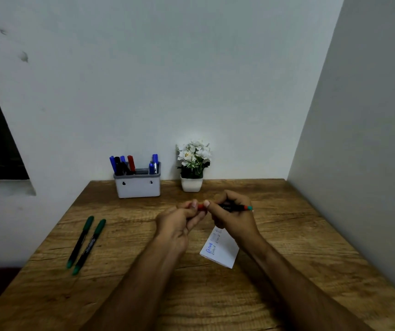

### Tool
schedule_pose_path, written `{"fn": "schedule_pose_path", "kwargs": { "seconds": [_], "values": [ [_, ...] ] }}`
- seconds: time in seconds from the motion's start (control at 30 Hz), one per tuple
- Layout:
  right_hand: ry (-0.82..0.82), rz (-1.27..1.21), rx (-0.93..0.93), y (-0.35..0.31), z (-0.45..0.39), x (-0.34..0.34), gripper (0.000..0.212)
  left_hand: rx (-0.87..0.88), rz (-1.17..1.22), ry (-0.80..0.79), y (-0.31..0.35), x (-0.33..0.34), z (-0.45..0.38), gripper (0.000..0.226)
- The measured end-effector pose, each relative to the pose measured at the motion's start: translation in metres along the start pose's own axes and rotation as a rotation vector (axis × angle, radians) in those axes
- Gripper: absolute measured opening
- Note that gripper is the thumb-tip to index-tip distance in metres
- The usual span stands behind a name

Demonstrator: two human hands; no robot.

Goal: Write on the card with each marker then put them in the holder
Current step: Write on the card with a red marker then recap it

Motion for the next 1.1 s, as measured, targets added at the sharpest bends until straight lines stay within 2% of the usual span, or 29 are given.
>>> {"fn": "schedule_pose_path", "kwargs": {
  "seconds": [0.13,0.23,0.33,0.43,0.53,0.67,0.8,0.93,1.1],
  "values": [
    [-0.115,-0.112,0.1,0.002,-0.003,0.011,0.016,0.225,-0.068,0.053,0.027,-0.009,0.001,0.02],
    [-0.071,-0.135,0.154,0.01,-0.01,0.016,0.017,0.526,-0.222,0.144,0.057,-0.024,-0.003,0.023],
    [-0.081,0.209,0.075,0.017,-0.024,0.033,0.028,0.812,-0.54,0.194,0.081,-0.034,-0.002,0.024],
    [-0.151,0.545,-0.115,0.012,-0.039,0.066,0.034,0.942,-0.761,0.169,0.094,-0.035,-0.003,0.029],
    [-0.196,0.612,-0.226,0.002,-0.057,0.098,0.027,1.013,-0.798,0.142,0.109,-0.035,-0.004,0.033],
    [-0.133,0.612,-0.261,-0.016,-0.09,0.128,0.008,1.105,-0.907,0.103,0.138,-0.034,-0.006,0.023],
    [-0.048,0.663,-0.322,-0.03,-0.123,0.144,0.011,1.148,-0.983,0.076,0.169,-0.029,-0.017,0.018],
    [-0.026,0.686,-0.281,-0.023,-0.146,0.149,0.013,1.202,-1.082,0.093,0.188,-0.02,-0.032,0.017],
    [-0.093,0.766,-0.205,0.001,-0.155,0.156,0.016,1.138,-1.197,0.158,0.187,-0.024,-0.06,0.02]
  ]
}}
Point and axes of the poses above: each hand's wrist, its own z-axis away from the middle knuckle, its own x-axis out of the palm, y = z × x, the point moved 3 cm from there along -z, towards the middle knuckle, and after that the axes turned 2 degrees about -y, right-handed, at the moved point
